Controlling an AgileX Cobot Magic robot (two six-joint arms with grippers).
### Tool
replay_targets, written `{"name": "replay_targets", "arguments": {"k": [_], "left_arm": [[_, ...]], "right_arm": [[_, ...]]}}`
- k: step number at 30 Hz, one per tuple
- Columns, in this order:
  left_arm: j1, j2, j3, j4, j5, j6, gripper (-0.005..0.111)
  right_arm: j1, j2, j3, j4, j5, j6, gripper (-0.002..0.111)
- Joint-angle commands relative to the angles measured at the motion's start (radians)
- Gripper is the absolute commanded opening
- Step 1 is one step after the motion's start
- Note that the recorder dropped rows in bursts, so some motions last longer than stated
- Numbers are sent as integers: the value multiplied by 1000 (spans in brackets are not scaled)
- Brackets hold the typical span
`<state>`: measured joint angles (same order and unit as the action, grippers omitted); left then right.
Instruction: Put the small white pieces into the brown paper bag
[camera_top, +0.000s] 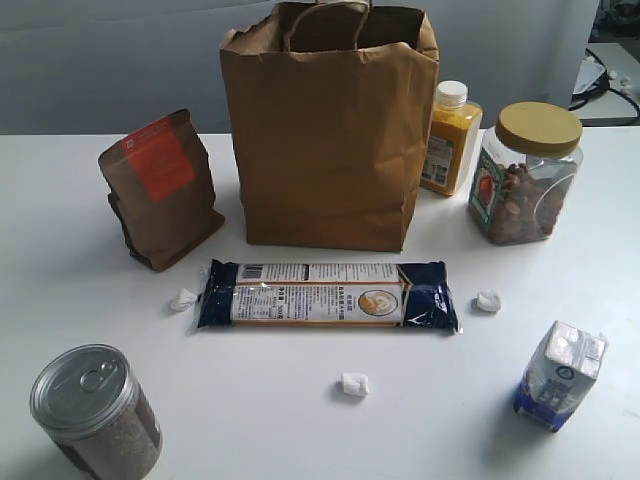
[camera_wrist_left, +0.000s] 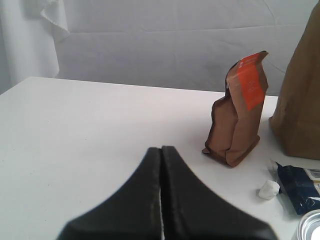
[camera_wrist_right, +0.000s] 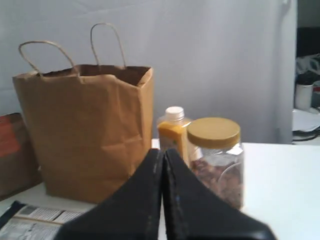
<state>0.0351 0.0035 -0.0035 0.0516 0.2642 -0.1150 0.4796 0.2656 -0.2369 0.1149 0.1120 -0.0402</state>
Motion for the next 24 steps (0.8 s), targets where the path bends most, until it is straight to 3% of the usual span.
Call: {"name": "replay_targets", "arguments": {"k": [1, 4, 7, 12, 20, 24], "left_arm": [[-5, -3, 4, -8, -2, -5, 0], [-5, -3, 4, -8, -2, -5, 0], [-5, -3, 4, -8, -2, -5, 0], [-5, -3, 4, -8, -2, -5, 0], [-5, -3, 4, -8, -2, -5, 0], [-5, -3, 4, -8, -2, -5, 0]], "right_arm": [[86, 230, -151, 13, 136, 125, 0], [149, 414, -271, -37, 279, 298, 0], [299, 640, -392, -162, 342, 433, 0], [500, 984, -570, -178, 444, 492, 0], [601, 1304, -698, -160, 474, 492, 0], [618, 1416, -739, -146, 477, 490, 13]]}}
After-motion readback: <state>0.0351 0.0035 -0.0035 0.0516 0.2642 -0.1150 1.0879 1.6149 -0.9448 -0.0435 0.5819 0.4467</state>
